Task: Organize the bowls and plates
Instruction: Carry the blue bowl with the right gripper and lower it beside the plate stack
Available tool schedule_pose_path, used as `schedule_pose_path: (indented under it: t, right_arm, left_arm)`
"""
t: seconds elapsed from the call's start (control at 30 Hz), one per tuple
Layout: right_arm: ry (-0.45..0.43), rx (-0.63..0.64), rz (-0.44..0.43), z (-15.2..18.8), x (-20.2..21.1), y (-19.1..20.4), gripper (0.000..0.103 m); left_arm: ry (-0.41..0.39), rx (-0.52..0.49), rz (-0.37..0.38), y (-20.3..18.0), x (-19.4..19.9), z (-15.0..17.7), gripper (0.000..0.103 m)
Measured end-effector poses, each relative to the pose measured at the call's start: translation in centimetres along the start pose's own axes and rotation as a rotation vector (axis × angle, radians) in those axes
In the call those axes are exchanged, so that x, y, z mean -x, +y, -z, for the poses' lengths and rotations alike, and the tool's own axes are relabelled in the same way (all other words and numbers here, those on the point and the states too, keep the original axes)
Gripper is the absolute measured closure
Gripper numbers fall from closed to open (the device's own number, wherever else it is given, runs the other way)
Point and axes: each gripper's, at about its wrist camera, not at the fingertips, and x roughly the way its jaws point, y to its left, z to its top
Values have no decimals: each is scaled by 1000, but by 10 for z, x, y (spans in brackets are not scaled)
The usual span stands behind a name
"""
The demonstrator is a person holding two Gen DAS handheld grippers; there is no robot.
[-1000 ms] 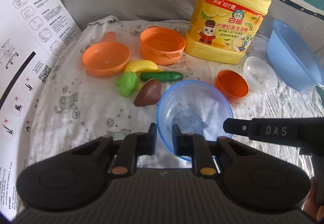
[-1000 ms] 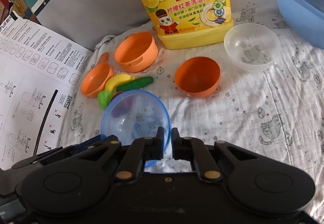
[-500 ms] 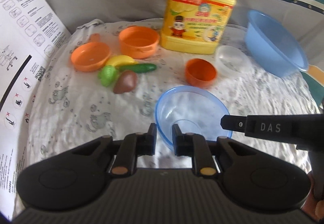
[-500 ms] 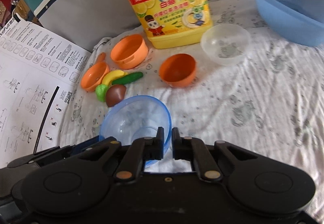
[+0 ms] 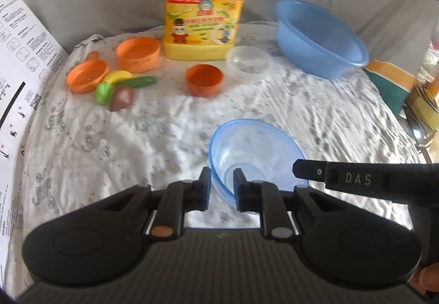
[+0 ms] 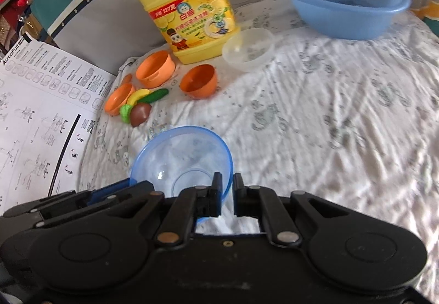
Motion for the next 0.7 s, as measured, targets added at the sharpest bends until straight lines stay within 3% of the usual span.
schedule_pose_path:
  t: [0.33,0.7]
  right_arm:
    - [-47,5,-3,32,54,-34,94]
    - [-66,17,-7,65,79,-55,93]
  left_arm:
    - [8,-42,40,-42,25,34,84]
    - [43,-70,52,-71,34,71,80]
